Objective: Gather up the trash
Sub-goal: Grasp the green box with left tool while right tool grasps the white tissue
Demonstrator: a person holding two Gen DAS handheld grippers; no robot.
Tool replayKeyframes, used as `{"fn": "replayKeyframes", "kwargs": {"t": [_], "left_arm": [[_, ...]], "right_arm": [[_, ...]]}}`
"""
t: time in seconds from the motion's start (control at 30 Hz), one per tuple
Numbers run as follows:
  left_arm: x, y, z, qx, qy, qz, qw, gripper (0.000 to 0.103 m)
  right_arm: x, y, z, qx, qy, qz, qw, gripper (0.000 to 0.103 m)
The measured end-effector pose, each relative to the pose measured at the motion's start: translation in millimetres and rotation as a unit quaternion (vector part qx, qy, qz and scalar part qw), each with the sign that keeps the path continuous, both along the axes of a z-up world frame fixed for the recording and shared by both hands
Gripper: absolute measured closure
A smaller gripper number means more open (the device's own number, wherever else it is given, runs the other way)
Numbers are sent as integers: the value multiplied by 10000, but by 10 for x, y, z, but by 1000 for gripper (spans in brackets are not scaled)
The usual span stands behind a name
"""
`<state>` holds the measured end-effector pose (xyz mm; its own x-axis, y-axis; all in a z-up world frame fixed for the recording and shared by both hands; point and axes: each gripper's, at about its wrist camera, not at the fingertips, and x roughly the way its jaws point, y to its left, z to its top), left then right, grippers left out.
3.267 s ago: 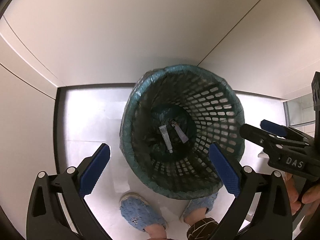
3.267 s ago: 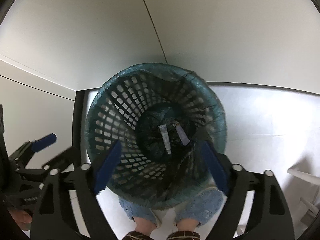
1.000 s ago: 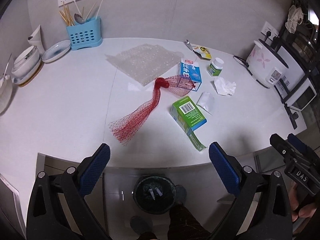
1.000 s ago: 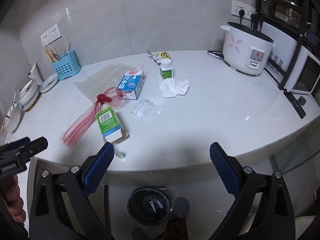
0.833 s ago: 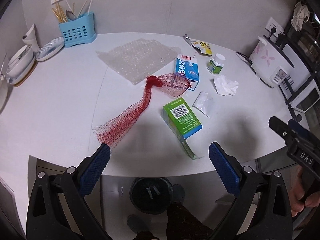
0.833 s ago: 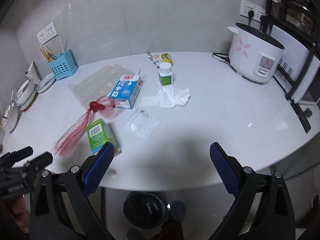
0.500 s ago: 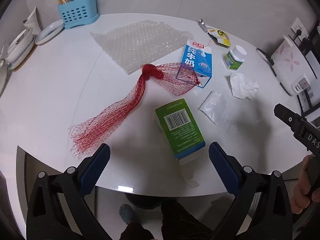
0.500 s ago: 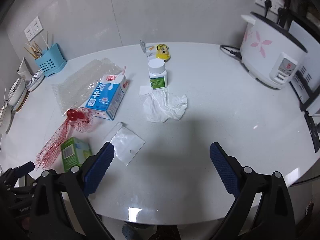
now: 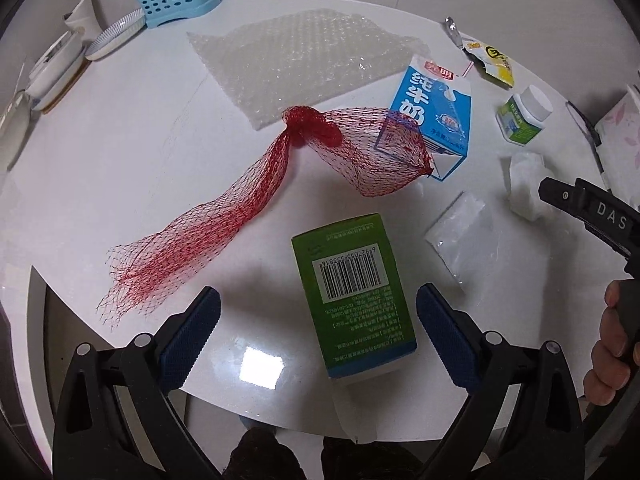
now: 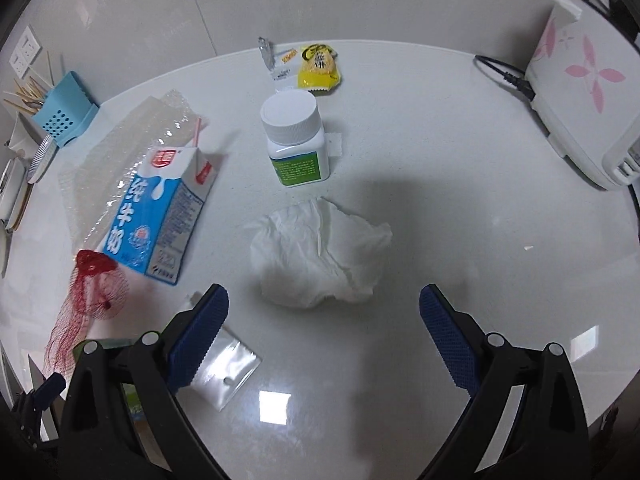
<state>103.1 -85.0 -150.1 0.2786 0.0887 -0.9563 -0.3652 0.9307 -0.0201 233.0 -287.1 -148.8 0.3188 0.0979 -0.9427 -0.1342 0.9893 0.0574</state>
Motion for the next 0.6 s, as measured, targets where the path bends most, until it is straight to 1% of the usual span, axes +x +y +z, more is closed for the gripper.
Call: {"fn": "replayKeyframes", "kwargs": {"t": [0.13,0.3,0.37,0.4,0.5,0.53,0.6], "left_arm": [[48,-35,-60,-2,114,69,9999,12],[83,-53,-115,-8,227,148,9996,19],[112,-60,-150,-2,301,140,9994,28],[128,-61,-173,-26,350,130,9993,30],[157,-69,-205,-33,412,120,9991,42],[161,-83,-215,-37,426,102,9990,50],[163,-89,-216,-49,431,93,9990,51]], "right_arm": [[121,14,-129,-21,139,-12,9999,11],[225,46,-204,0,234,24,9997,11],[249,56,-211,-6,248,37,9997,11],[265,56,-219,22,270,32,9996,11],[298,46,-233,64,314,7,9995,11],[303,42,-235,64,320,-5,9995,12],[308,44,-250,81,375,-1,9993,15]]}}
